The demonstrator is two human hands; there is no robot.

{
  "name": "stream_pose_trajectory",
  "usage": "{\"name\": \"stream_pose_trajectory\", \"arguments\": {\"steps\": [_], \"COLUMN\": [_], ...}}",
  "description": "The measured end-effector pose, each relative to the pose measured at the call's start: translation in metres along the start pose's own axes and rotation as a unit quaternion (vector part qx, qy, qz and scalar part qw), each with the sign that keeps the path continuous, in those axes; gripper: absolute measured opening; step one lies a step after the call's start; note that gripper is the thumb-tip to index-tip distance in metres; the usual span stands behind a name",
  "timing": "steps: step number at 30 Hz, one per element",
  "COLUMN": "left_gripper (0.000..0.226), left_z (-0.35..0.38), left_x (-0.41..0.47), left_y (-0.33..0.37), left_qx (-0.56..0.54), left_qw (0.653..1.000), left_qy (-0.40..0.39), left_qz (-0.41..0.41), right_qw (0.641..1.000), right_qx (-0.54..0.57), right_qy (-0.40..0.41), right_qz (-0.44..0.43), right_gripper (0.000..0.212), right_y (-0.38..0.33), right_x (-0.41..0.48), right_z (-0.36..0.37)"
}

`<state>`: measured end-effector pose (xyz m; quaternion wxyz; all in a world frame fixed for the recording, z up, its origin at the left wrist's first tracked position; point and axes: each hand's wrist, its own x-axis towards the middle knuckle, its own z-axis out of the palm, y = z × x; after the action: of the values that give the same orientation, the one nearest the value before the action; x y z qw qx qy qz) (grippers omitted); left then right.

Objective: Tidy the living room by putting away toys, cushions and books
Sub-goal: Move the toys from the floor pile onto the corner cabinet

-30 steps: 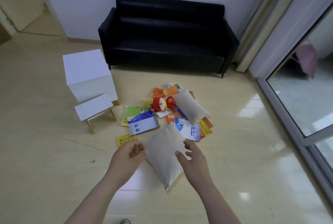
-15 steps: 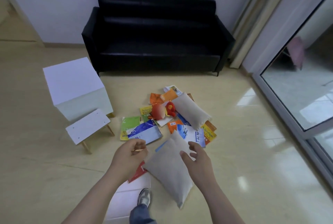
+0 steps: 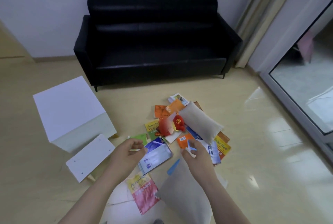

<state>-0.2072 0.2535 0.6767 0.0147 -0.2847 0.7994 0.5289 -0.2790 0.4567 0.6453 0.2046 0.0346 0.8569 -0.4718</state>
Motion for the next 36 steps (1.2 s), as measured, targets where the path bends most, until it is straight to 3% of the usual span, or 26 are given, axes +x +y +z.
{"name": "stream_pose_trajectory", "arguments": {"steps": [4,7,15,21,25,36], "left_gripper": [0.02,0.018,0.017,0.017,0.016,0.018], "left_z": [-0.01,-0.019,-0.043,-0.02,0.01,0.13], "left_x": [0.055,0.102,0.255,0.343,0.384,0.5], "left_y": [0.002,0.002,-0.003,-0.024,-0.062,-0.253], "left_qx": [-0.008,-0.004,0.021,0.046,0.046,0.073], "left_qw": [1.0,0.999,0.988,0.982,0.983,0.985], "left_qy": [-0.02,-0.044,-0.153,-0.182,-0.179,-0.152], "left_qz": [0.002,0.002,0.007,0.001,-0.01,-0.045], "right_qw": [1.0,0.999,0.99,0.985,0.983,0.974], "right_qx": [-0.015,-0.026,-0.067,-0.109,-0.118,-0.19], "right_qy": [0.009,0.002,0.069,0.078,0.07,0.017], "right_qz": [0.021,0.044,0.106,0.107,0.119,0.118], "right_gripper": [0.046,0.027,0.052,0.055,0.059,0.065], "right_y": [-0.021,-0.037,-0.072,-0.071,-0.041,0.139], "right_x": [0.04,0.069,0.158,0.235,0.289,0.462], "right_z": [0.013,0.029,0.082,0.101,0.116,0.22]}}
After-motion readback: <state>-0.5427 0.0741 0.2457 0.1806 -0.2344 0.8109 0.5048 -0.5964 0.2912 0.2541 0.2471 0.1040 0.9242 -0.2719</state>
